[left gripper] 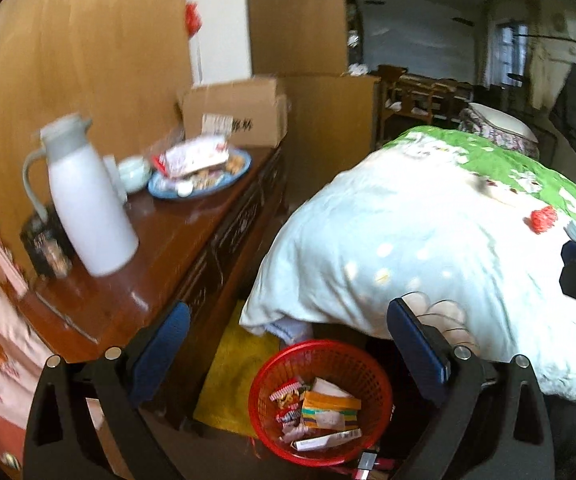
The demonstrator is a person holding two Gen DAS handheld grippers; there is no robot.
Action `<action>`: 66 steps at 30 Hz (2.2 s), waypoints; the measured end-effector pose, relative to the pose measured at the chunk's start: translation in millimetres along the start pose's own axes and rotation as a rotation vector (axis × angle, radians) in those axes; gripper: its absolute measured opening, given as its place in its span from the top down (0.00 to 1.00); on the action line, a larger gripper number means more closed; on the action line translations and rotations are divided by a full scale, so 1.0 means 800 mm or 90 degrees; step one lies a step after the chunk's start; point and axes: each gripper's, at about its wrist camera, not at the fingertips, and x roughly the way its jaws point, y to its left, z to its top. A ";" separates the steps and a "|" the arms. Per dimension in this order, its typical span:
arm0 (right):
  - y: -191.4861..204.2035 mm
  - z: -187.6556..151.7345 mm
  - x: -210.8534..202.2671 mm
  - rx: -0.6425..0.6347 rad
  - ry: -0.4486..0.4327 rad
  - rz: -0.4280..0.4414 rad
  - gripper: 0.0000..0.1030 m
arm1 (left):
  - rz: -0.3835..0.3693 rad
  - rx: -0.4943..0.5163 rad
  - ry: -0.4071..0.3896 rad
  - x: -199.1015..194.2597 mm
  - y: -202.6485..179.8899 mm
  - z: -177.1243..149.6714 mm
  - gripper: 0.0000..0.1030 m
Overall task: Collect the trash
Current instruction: 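Move both tools back over the bed toward the red net and mask, then lower the left tool onto the red mesh net and grasp it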
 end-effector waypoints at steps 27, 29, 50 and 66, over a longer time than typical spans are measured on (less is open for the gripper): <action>-0.173 -0.001 -0.119 0.144 -0.130 -0.148 0.29 | -0.055 0.179 -0.047 -0.010 -0.209 0.048 0.06; -0.195 -0.003 -0.117 0.164 -0.126 -0.173 0.29 | -0.064 0.181 -0.038 0.003 -0.221 0.053 0.06; -0.407 -0.042 -0.086 0.323 -0.037 -0.379 0.27 | -0.141 0.215 0.096 0.172 -0.363 0.100 0.06; -0.455 -0.069 -0.054 0.363 0.005 -0.368 0.14 | -0.267 0.233 0.159 0.241 -0.464 0.113 0.06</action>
